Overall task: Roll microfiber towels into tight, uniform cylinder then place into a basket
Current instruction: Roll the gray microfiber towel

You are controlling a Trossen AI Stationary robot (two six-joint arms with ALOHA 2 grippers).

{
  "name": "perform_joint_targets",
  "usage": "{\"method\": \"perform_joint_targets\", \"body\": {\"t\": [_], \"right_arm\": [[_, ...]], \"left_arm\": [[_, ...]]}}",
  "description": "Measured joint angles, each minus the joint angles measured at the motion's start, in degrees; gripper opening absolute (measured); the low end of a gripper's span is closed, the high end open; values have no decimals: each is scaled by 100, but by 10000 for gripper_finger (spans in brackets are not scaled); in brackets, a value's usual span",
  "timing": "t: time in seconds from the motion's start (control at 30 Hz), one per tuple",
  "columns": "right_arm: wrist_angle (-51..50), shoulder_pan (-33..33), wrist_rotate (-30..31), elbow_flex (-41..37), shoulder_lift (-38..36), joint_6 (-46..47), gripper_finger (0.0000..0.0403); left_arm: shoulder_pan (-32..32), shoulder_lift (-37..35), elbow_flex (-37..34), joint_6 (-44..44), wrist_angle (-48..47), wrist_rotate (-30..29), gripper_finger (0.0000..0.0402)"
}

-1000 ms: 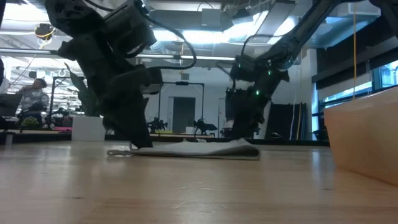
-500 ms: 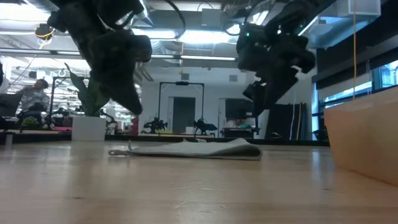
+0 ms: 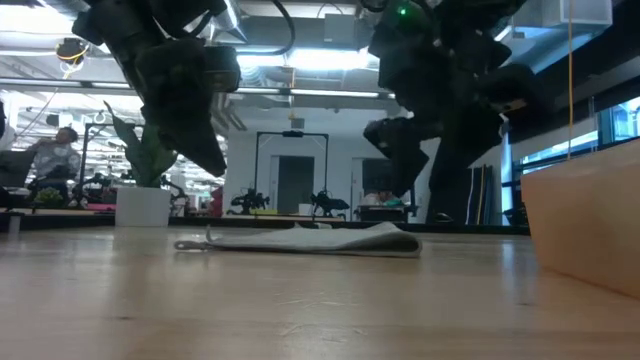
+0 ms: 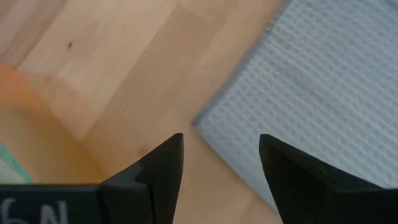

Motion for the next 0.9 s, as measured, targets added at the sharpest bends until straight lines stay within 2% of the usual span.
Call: {"method": "perform_joint_targets", "body": {"t": [0.13,0.33,0.67,0.9], "right_arm": [[135,140,20,0,233,-8,210],[505,292,638,-2,487,-139,210],[690,511,691,5,797,-253,210],[763,532,1163,4,939,-255,209]], "left_arm": [[-2,0,0,0,0,112,71],[-4,0,0,90,0,127,71],[-4,-2,2,97,4,232,71],[-38,-2,2,148,12,236,71]]}}
